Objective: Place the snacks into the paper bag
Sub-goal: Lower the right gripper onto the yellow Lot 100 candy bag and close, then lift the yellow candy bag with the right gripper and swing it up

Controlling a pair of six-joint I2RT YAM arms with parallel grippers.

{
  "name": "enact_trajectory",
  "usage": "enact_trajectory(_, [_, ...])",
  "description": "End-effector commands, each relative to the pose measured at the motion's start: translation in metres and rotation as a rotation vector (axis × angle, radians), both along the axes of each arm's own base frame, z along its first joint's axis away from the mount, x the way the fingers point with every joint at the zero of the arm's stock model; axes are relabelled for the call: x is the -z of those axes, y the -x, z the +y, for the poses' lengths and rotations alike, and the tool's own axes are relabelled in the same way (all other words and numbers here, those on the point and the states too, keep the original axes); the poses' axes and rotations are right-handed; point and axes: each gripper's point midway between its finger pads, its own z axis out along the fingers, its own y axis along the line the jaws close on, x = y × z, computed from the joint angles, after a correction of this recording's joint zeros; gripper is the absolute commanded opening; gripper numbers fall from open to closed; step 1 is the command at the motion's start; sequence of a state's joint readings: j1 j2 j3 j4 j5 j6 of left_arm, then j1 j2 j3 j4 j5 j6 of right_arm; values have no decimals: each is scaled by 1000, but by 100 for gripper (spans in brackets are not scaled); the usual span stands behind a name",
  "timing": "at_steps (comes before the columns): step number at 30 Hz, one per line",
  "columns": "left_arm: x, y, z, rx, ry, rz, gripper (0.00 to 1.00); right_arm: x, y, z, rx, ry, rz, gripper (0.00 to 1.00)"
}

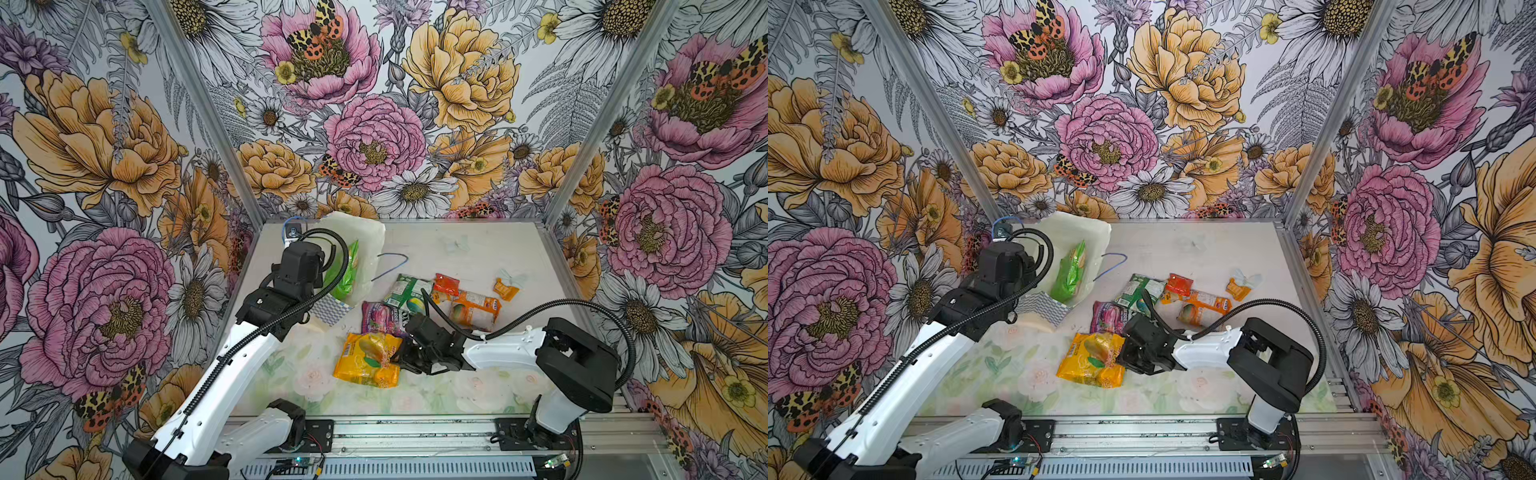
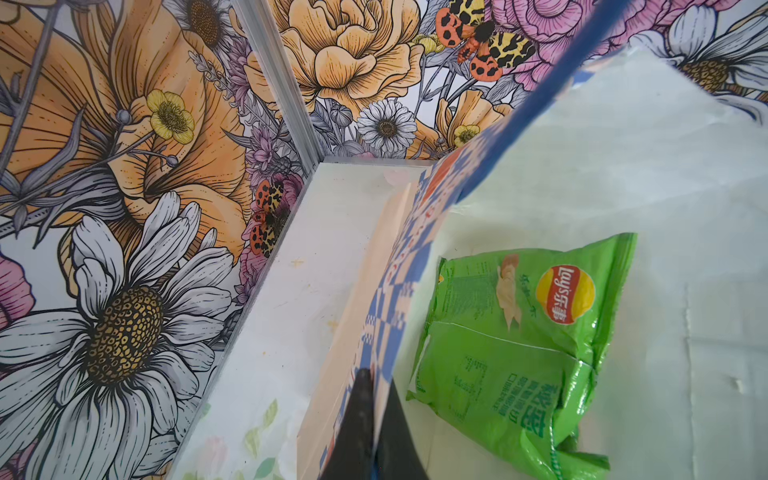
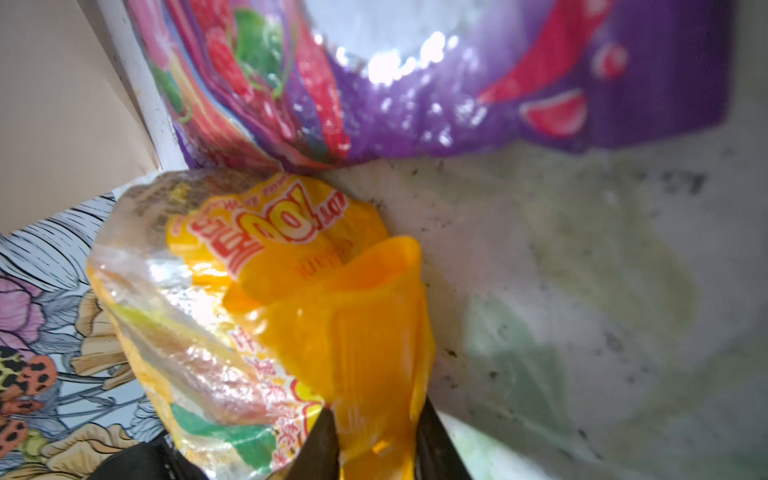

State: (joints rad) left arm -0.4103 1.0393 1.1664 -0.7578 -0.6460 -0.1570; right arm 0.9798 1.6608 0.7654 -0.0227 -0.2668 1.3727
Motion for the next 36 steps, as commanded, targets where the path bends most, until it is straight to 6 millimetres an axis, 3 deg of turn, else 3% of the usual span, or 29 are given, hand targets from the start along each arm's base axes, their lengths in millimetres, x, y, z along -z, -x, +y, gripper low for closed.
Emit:
enact_trajectory(1, [-9,2,3,-14,-6,-40,0,5,-10,-7,59,8,-16,18])
enact_trajectory(8, [-9,2,4,-20,-11,-42,0,0,-15,-26,125,31,-62,1])
enact_trajectory(15, [-8,2,3,-16,-11,-40,0,-36,-27,-38,161,-1,-196,0])
enact_trajectory(20, [-8,1,-1,8,2,-39,0,-59,-25,-36,139,-58,-223,0])
enact_trajectory(24, [-9,0,-5,31,17,-44,0,-90,-24,-38,135,-118,-274,0])
enact_trajectory(29, [-12,1,-10,62,37,-63,0,-140,-29,-56,160,-136,-394,0])
enact_trajectory(36, [-14,1,-16,93,53,-73,0,-187,-37,-77,184,-171,-497,0])
